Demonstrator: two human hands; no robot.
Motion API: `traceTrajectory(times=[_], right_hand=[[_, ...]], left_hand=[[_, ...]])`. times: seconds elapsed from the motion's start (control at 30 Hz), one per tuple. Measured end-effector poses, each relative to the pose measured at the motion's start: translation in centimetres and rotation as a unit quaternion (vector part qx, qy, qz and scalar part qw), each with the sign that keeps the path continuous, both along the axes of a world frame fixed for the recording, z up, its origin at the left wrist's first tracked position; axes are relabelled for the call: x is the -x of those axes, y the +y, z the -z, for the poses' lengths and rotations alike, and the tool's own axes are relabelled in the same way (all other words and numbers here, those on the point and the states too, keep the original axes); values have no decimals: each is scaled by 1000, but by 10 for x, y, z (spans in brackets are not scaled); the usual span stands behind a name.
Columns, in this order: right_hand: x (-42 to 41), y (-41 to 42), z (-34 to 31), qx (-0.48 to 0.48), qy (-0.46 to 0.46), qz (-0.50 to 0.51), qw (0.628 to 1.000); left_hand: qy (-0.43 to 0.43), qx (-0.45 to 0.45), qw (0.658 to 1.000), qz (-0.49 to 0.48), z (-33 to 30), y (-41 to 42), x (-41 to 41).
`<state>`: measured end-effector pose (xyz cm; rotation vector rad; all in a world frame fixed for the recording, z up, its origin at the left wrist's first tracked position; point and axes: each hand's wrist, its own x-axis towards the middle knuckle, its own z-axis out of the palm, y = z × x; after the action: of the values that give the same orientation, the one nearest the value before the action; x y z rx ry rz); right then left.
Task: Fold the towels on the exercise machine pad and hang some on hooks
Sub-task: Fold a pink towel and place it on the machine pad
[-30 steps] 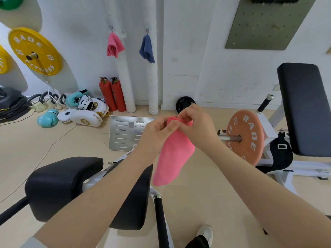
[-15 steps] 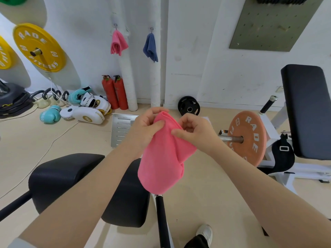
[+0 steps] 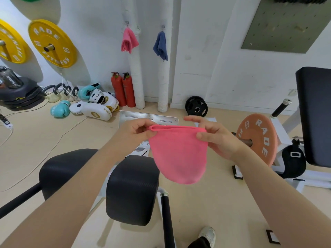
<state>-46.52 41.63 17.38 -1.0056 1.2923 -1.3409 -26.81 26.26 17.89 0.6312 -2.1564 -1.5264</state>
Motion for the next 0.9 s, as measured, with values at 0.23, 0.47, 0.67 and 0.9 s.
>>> traceTrajectory(times=[0.23,0.47,0.67,0.9], right_hand=[[3,-59,24,-112,231,170,951],[-25,-94,16,11,124,186,975],[-45,-80,87,-105,150,-4,983],[-65,-53,158,-269,52,-228,935]], left_hand=[[-51,-28,989,-133,31,-32,17],[110,-62,975,-185,17,-52,-3],[-19,-184,974,-131,78,-35,-52],[-216,-262,940,-31,144,-8,-104]])
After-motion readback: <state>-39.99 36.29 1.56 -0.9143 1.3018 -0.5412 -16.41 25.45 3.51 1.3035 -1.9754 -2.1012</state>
